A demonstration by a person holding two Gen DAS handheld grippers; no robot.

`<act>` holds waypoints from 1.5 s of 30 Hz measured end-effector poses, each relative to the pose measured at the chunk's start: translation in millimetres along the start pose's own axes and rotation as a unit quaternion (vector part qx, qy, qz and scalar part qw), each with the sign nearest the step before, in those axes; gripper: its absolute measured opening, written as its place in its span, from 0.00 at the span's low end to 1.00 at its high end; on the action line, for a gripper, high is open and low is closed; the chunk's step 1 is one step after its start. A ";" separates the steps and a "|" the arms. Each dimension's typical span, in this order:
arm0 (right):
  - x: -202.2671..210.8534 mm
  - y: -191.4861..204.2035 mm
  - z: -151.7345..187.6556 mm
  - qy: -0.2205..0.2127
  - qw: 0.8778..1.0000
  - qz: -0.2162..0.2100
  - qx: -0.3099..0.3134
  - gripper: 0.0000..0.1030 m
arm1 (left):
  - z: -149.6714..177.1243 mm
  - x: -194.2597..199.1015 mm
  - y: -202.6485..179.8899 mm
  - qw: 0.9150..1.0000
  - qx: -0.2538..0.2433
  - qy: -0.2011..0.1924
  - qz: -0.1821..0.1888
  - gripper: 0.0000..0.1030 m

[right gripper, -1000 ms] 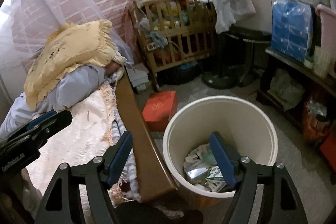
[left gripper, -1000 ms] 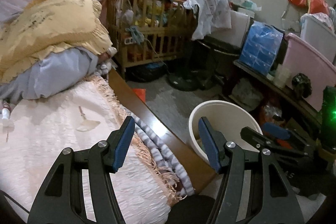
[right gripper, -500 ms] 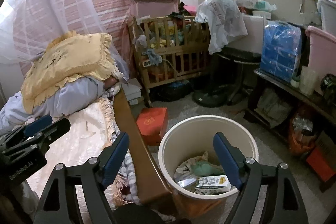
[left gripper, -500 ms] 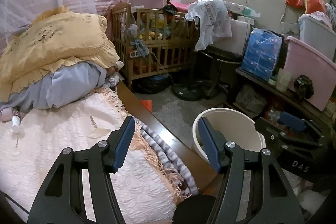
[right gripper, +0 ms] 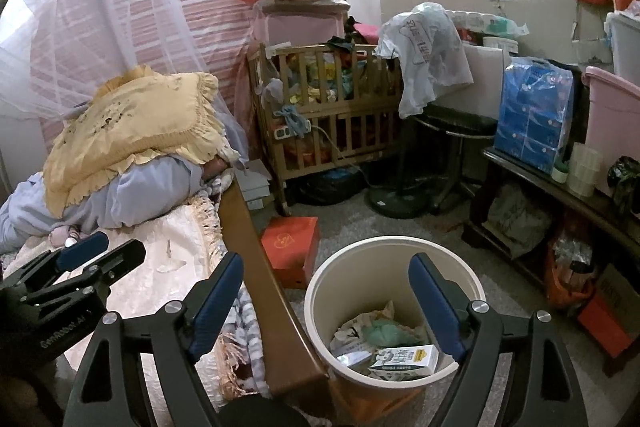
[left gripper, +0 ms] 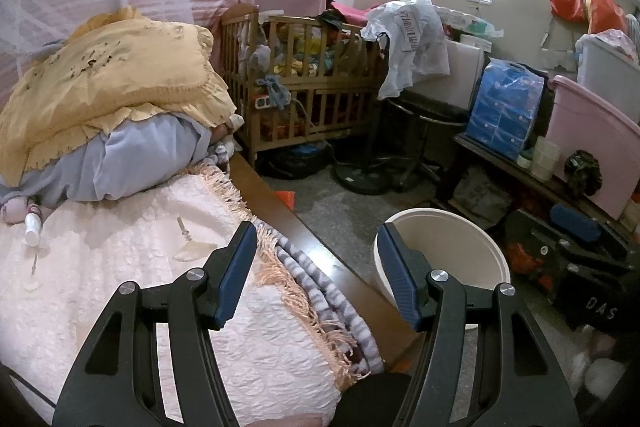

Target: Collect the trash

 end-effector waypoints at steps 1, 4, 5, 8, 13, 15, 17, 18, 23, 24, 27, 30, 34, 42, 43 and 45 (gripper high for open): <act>-0.1 -0.2 0.0 0.000 1.000 0.001 0.000 0.81 | 0.1 -0.7 0.4 1.000 0.000 0.001 0.000 0.60; -0.1 -0.5 -0.2 0.001 1.000 0.001 0.001 0.81 | 0.1 -2.0 0.1 1.000 0.001 0.002 0.000 0.60; -0.1 -0.6 -0.2 0.002 1.000 0.002 0.001 0.81 | 0.1 -2.3 0.0 1.000 0.001 0.002 0.000 0.60; 0.3 -0.1 -0.3 0.001 1.000 0.001 0.000 0.81 | 0.1 -1.9 0.0 1.000 0.000 0.002 -0.001 0.60; 1.5 -0.4 0.0 0.001 1.000 0.002 0.001 0.81 | 0.5 -2.5 -0.2 1.000 0.001 0.001 -0.001 0.60; 1.1 0.2 -0.1 0.000 1.000 0.002 0.001 0.81 | 0.4 -2.7 -0.1 1.000 0.000 0.002 -0.001 0.60; 1.3 -0.3 -0.1 0.002 1.000 0.002 0.000 0.82 | 0.3 -2.9 0.2 1.000 -0.001 0.001 -0.001 0.60; 1.3 0.0 -0.2 0.001 1.000 0.001 0.000 0.82 | 0.2 -2.8 0.1 1.000 0.000 0.002 0.000 0.60; 1.3 -0.2 -0.8 0.001 1.000 0.001 0.002 0.82 | 0.4 -2.7 0.2 1.000 0.001 0.002 0.000 0.60; 1.1 0.1 -0.8 0.001 1.000 0.002 0.002 0.82 | 0.5 -2.9 0.2 1.000 0.001 0.003 0.000 0.60; 0.9 -0.7 0.1 0.003 1.000 0.002 0.001 0.82 | 0.4 -2.5 0.4 1.000 0.000 0.002 -0.001 0.60; -0.6 -4.4 2.0 0.005 1.000 0.000 0.001 0.82 | 0.5 -2.5 -0.2 1.000 0.001 0.003 -0.001 0.60; -2.3 -5.9 2.7 0.007 1.000 -0.001 0.003 0.82 | 1.5 -5.0 -0.7 1.000 0.002 0.005 0.000 0.60; -3.3 -6.5 3.2 0.009 1.000 -0.001 0.003 0.82 | 5.8 -9.2 -5.0 1.000 0.002 0.010 0.000 0.60; -3.5 -7.5 4.3 0.010 1.000 -0.001 0.003 0.82 | 5.8 -8.7 -4.8 1.000 0.002 0.009 -0.002 0.60; -7.5 -8.7 6.2 0.012 1.000 -0.002 0.004 0.82 | 5.7 -8.6 -4.5 1.000 0.003 0.009 -0.001 0.60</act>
Point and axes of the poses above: each gripper's, at about its wrist camera, not at the fingertips, and x roughly against the way its jaws point, y to its left, z to its underside, the point moved 8 cm from there along -x, roughly the way its jaws point, and after that the axes turned 2 degrees about y, right-handed, at the moved point
